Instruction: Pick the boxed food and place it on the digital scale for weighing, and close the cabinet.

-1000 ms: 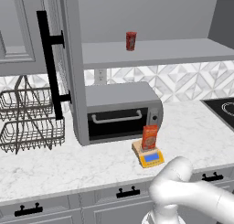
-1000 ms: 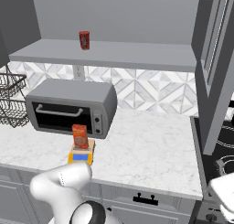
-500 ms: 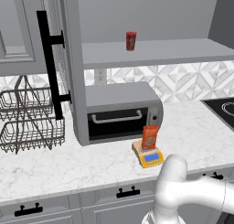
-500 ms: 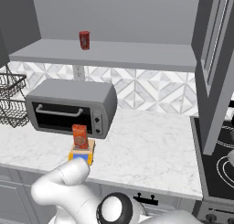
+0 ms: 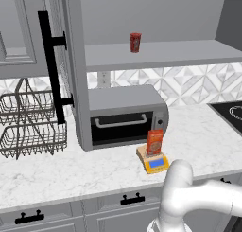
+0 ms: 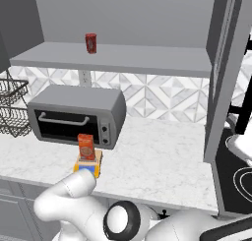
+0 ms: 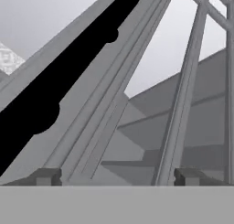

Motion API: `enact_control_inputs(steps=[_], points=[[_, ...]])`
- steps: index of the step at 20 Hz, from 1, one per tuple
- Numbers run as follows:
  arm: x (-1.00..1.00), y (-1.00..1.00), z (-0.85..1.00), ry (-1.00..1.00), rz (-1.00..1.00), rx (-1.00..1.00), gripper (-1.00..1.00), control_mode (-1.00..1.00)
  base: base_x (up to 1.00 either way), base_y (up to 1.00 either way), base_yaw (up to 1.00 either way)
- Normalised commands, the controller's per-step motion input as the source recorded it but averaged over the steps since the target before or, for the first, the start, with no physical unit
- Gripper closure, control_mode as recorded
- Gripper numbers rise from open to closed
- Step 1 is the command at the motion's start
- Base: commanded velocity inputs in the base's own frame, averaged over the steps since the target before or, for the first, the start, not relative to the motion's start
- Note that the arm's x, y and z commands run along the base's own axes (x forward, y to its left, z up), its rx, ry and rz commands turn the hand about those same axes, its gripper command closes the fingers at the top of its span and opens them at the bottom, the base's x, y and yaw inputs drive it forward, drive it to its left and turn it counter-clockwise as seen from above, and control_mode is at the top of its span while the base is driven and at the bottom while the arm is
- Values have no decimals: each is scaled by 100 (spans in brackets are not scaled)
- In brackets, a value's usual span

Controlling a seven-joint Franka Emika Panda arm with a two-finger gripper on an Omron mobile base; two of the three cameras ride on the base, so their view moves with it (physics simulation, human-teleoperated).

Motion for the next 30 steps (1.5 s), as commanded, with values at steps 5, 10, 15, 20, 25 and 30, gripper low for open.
enact_control_inputs(steps=[5,10,15,20,25,30], points=[[-8,100,66,-6,-2,-30,-100,-100,0,0,0],[54,100,47,0,-17,-4,-100,-100,0,0,0],[95,100,-1,0,-29,0,-100,-100,0,0,0],[100,100,-4,0,-34,0,-100,-100,0,0,0],[96,63,4,0,-24,0,-100,-100,0,0,0],[100,25,0,4,-14,0,-100,-100,0,0,0]])
